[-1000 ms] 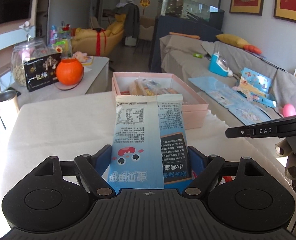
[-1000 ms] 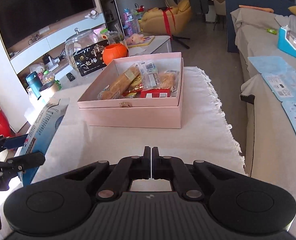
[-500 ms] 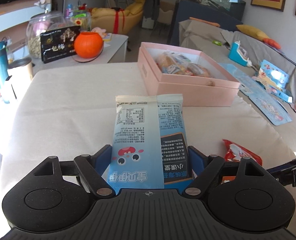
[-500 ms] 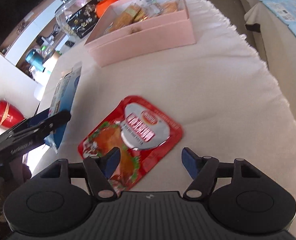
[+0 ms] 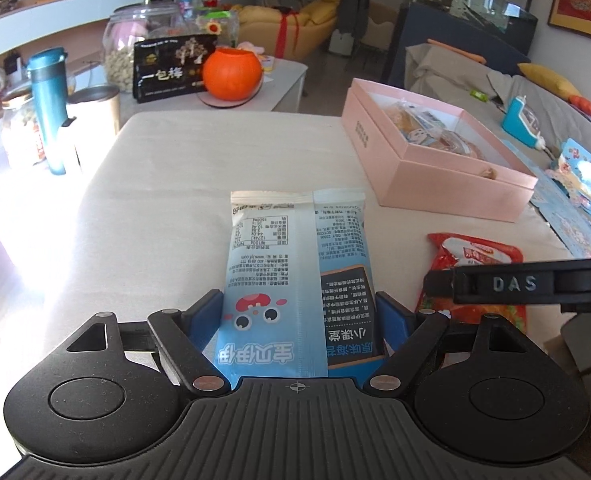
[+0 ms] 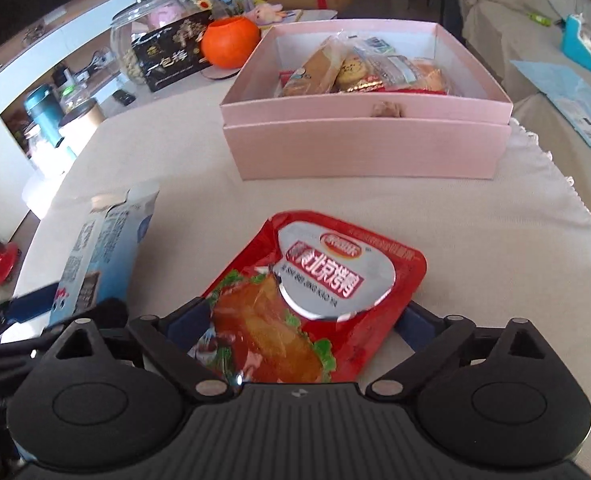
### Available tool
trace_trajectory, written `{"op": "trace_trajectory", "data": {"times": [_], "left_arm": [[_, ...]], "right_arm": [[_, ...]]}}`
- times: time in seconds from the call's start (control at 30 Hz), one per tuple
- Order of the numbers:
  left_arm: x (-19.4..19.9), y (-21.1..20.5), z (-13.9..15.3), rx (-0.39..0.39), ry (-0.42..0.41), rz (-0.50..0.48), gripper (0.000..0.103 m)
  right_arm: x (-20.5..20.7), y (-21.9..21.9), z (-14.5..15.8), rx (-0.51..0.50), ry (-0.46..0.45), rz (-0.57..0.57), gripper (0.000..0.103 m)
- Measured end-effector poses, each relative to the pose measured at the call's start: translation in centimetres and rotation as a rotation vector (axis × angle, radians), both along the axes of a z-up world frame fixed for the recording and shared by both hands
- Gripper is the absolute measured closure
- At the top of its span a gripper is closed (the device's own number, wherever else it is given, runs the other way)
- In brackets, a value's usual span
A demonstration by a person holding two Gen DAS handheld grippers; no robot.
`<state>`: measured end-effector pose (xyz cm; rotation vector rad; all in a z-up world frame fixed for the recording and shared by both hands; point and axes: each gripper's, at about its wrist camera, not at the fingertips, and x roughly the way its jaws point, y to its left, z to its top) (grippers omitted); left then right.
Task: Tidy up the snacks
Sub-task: 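Lift the red duck packet with the right tool while the left tool holds the blue packet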
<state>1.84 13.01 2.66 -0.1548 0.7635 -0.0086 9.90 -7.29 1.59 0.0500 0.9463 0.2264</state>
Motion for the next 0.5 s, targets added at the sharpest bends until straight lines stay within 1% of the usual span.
{"op": "trace_trajectory", "data": {"times": [0.07,0.17,0.2,0.27,0.3,0.4,0.47,0.5], "left_arm": [[-0.1,0.0,0.1,0.032,0.001,0.009,0.017],[-0.1,0.2,0.2,0.051,0.005,0.016,0.017],[-0.1,0.1,0.2,0.05,0.007,0.016,0.017],[0.0,0.0,0.2,0.048,0.01,0.009,0.017],[0.1,-0.1,0.1,0.045,0.011,0.003,0.017],[0.4,-0.7,0.0,0.039,0.013,-0.017,0.017],[0.5,-1.1,-0.1,0.034,0.016,-0.031,0.017],[0.5,-1.3,-0.1,0.033,0.018,-0.037,0.017]], "right_arm": [[0.9,1.0,-0.5,-0.04,-0.042,-0.024,0.003],[1.6,1.9,-1.2,-0.104,-0.099,-0.008,0.003],[1.6,1.9,-1.2,-0.104,-0.105,0.004,0.003],[1.3,1.4,-1.0,-0.106,-0.12,0.078,0.006],[1.0,1.0,-0.9,-0.105,-0.131,0.131,0.009],[0.6,-1.3,-0.7,-0.083,-0.13,0.241,0.011],[0.5,-3.2,-0.6,-0.088,-0.127,0.253,0.009],[0.5,-4.3,-0.7,-0.086,-0.118,0.234,0.007]]}}
